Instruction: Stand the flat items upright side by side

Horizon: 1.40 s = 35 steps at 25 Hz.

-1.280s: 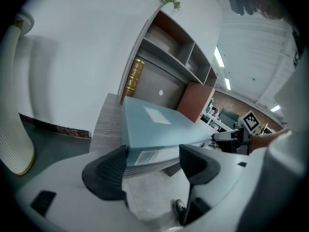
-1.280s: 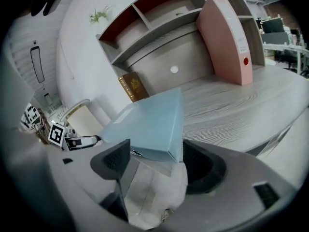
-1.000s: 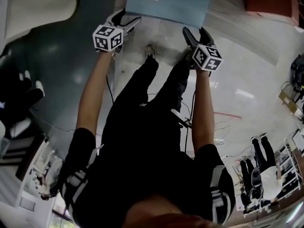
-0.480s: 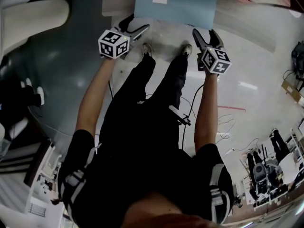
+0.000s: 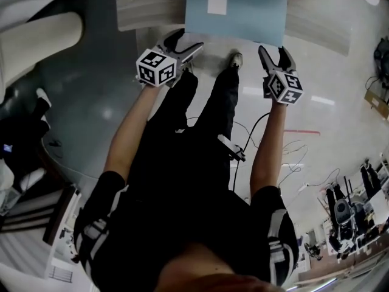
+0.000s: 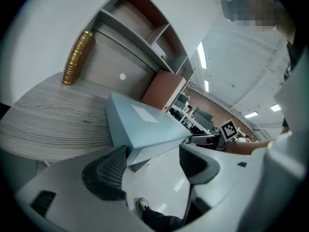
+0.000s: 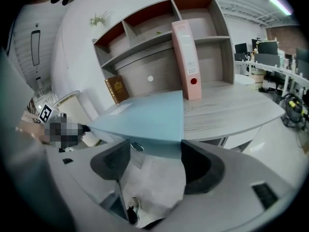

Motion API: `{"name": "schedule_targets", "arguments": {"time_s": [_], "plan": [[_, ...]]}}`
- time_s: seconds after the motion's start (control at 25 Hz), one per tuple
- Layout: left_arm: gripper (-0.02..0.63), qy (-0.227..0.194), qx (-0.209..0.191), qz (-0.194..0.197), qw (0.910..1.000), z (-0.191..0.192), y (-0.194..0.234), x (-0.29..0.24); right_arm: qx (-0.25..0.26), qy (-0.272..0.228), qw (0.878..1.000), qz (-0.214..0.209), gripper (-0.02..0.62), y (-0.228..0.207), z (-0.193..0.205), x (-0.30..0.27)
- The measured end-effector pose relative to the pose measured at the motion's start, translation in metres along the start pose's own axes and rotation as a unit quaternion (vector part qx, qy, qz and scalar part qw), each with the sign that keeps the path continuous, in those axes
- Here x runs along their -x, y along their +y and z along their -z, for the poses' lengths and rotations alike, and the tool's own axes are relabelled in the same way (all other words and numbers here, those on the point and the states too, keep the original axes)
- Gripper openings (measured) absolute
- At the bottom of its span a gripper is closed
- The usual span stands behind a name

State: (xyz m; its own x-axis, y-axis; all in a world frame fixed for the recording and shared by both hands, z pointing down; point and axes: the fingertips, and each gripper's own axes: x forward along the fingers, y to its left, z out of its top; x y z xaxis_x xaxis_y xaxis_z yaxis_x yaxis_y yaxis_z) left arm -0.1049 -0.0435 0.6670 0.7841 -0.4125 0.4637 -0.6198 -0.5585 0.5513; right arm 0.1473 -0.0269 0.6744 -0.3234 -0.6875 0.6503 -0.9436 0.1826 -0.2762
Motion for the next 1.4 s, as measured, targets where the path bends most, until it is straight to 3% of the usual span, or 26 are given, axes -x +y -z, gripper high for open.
{"name": "schedule_targets", "arguments": {"time_s": [0.32, 0.52, 0.8, 0.88, 1.0, 1.12, 1.24, 1.32, 1.4], "plan": [[0.333, 0.027, -0.005, 0.013, 0.9995, 0.01, -0.003, -0.018, 0.042, 0.025, 0.998, 0.038, 0.342, -0.018, 0.009, -0.008], [0.333, 0.025, -0.003, 0.008, 0.9997, 0.013, 0.0, -0.018, 0.032, 0.017, 0.998, 0.048, 0.342, -0.017, 0.011, -0.009], [0.331, 0.01, 0.004, 0.023, 0.9997, 0.009, -0.009, 0.001, 0.093, 0.01, 0.985, 0.145, 0.348, -0.021, 0.005, 0.01], [0.311, -0.009, -0.007, 0.032, 0.9994, 0.003, -0.015, 0.011, 0.132, 0.007, 0.976, 0.174, 0.349, -0.017, 0.002, 0.015], [0.177, -0.05, -0.021, 0.042, 0.9977, -0.012, -0.03, 0.042, 0.199, 0.013, 0.959, 0.2, 0.35, 0.007, 0.0, 0.024], [0.077, -0.098, -0.032, 0.051, 0.9934, -0.03, -0.049, 0.077, 0.267, 0.024, 0.942, 0.201, 0.348, 0.038, -0.002, 0.024], [0.039, -0.134, -0.039, 0.042, 0.9893, -0.045, -0.065, 0.109, 0.331, 0.04, 0.922, 0.196, 0.35, 0.074, -0.003, 0.021], [0.026, -0.153, -0.04, 0.033, 0.9868, -0.053, -0.079, 0.132, 0.386, 0.061, 0.898, 0.201, 0.348, 0.094, 0.001, 0.019], [0.025, -0.175, -0.033, 0.027, 0.9837, -0.059, -0.094, 0.15, 0.451, 0.088, 0.863, 0.212, 0.348, 0.105, 0.008, 0.015]]}}
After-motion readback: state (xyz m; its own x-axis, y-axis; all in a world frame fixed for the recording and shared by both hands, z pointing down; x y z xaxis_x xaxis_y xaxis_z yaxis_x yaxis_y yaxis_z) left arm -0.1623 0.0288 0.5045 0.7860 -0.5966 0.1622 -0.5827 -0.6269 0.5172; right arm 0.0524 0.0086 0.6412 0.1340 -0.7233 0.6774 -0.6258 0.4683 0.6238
